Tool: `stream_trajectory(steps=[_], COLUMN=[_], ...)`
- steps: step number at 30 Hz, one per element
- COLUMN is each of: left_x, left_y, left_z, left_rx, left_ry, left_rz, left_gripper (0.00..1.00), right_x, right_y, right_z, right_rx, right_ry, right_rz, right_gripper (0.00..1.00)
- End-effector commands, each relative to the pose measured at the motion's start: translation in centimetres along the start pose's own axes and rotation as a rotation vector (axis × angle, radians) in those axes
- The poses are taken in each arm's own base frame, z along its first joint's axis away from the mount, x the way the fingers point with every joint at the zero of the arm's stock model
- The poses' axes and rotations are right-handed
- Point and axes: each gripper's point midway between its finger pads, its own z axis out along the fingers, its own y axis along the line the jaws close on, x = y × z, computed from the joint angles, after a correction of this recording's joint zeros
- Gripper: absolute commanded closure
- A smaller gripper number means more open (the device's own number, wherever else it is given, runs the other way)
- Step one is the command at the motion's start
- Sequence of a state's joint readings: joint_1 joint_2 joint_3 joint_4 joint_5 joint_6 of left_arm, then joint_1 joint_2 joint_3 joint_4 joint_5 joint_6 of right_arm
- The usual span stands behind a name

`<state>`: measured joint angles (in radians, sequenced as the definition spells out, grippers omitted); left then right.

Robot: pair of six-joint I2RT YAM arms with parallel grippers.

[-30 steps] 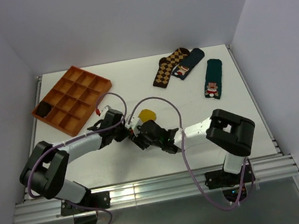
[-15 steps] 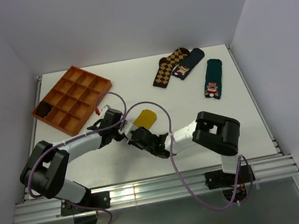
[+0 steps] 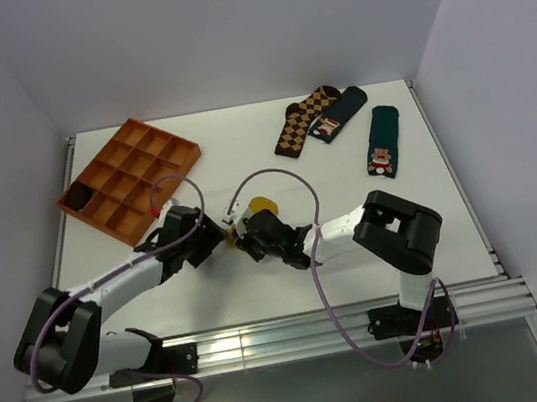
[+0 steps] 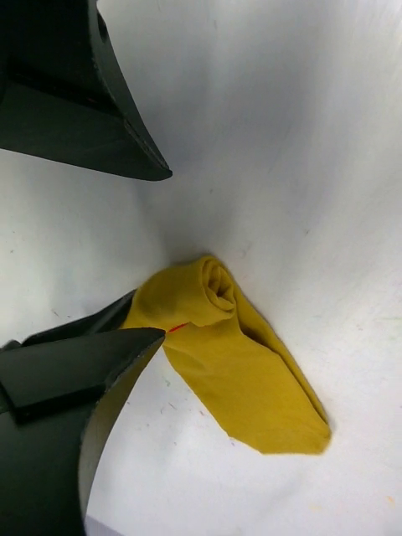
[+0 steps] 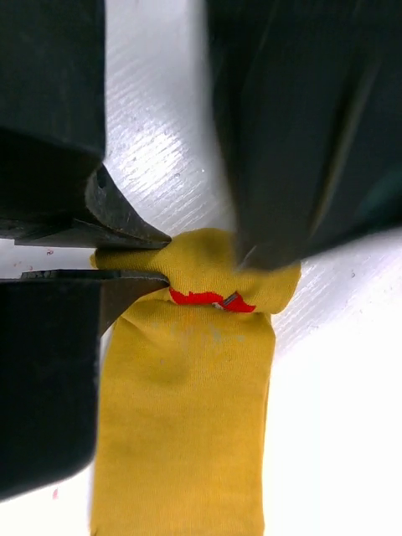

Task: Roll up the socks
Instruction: Roll the sock at the center of the board.

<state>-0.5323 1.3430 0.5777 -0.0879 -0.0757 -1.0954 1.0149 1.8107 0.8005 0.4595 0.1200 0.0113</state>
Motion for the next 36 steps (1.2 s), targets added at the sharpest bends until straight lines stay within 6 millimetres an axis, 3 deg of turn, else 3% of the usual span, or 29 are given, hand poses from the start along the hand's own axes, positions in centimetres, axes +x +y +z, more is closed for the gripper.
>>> stream_trajectory(steps=[1, 5, 7, 13, 25, 36], left_x=[-1.7, -2.9, -3.3, -2.4, -0.9, 0.9], left_y=[-0.6, -0.7, -1.5, -1.8, -1.7, -2.0], left_z=[-1.4, -3.0, -3.4, -3.3, -2.1, 0.0], left_rx=[0.079, 0.139, 0.197, 0.253, 0.259, 0.23], left_ry=[-0.06, -0.126, -0.15, -0.121, -0.064, 0.001], left_rz=[-0.041, -0.066, -0.059, -0.043, -0.052, -0.035], left_gripper=[0.24, 0.25, 0.25, 0.27, 0.32, 0.34], right_x=[3.1, 3.1, 2.8, 1.7, 4.7, 6.7], right_y=[1.7, 1.3, 2.0, 2.0, 0.7, 0.1], right_z=[-0.9, -1.2, -1.4, -1.6, -1.0, -0.7], right_rx=[-0.143, -0.206, -0.286, -0.426, -0.494, -0.483], right_ry=[0.141, 0.154, 0.168, 0.176, 0.273, 0.342], right_rz=[0.125, 0.282, 0.365, 0.575, 0.918, 1.046], right_gripper=[1.0, 1.0, 1.0, 1.0, 1.0, 1.0])
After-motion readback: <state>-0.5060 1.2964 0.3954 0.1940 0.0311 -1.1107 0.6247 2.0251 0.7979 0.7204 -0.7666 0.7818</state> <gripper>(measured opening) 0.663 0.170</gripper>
